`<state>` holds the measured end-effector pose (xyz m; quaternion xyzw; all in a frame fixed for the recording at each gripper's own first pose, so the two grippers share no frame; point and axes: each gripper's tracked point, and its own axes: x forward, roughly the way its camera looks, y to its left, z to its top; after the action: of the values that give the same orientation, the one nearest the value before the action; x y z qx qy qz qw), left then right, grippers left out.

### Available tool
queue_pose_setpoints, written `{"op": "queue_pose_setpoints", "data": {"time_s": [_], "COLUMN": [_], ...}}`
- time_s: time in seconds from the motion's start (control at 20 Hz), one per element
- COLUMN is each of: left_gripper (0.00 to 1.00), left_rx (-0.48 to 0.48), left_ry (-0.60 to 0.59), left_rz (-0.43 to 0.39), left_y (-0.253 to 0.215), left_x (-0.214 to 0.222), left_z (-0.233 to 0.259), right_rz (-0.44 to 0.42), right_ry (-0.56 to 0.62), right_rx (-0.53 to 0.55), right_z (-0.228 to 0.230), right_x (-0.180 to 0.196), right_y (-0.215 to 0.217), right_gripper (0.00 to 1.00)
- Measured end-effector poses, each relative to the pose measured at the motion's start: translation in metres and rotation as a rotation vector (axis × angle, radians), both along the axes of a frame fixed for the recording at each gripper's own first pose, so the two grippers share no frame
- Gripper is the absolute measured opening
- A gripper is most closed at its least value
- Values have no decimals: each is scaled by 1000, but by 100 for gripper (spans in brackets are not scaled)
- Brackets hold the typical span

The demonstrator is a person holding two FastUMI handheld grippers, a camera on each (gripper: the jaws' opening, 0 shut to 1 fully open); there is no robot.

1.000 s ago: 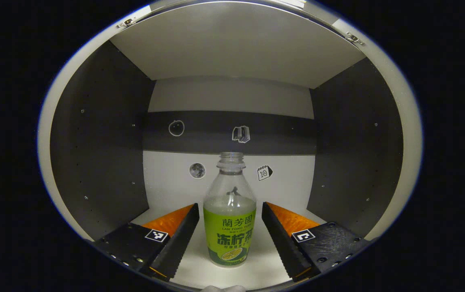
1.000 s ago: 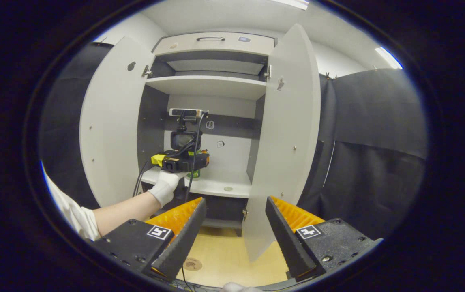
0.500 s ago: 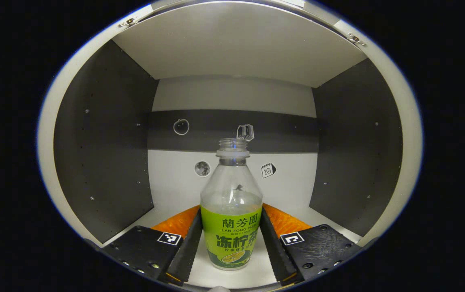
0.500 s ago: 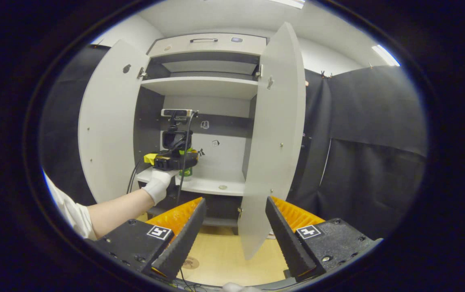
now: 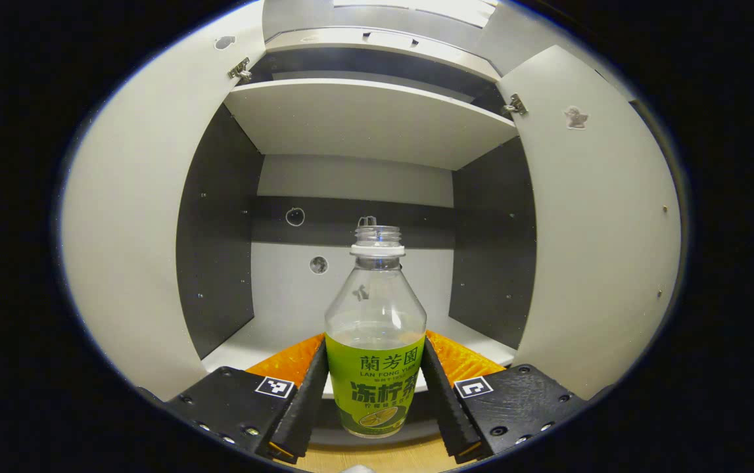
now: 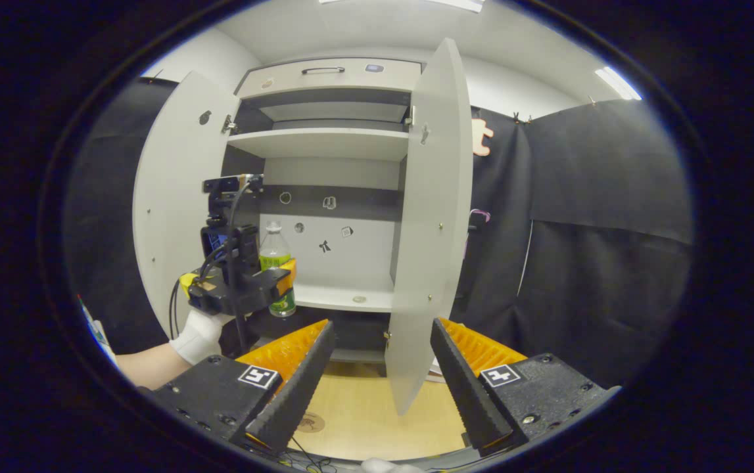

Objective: Grasp the bottle in the cabinet with the left hand and place it on the coaster, then close the right door with the right hand and the left door with the left hand.

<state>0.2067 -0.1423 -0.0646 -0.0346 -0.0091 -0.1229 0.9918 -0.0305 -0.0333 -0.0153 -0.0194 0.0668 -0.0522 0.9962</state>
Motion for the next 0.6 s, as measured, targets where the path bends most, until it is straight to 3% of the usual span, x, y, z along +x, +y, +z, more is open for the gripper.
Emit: {"op": "queue_pose_setpoints", "data": {"time_s": [0.1,0.3,0.6], "left_gripper": [77,74,73], "left_rx": [-8,-5,10], "left_ry": [19,21,52], "left_rz": [-39,-106,-186], "left_y": [-8,-20,-37], "left_x": [-31,-81,-130], "left_z": [-20,-60,-141], "right_rz": [-1,-19,-56], "right_ry": [-1,3,53], "right_rx": [18,17,13], "right_z": [-4,-11,-29], "right_x": [-5,-15,-26], "right_y": [-2,-12,-30], "right_gripper": [97,96,98]}}
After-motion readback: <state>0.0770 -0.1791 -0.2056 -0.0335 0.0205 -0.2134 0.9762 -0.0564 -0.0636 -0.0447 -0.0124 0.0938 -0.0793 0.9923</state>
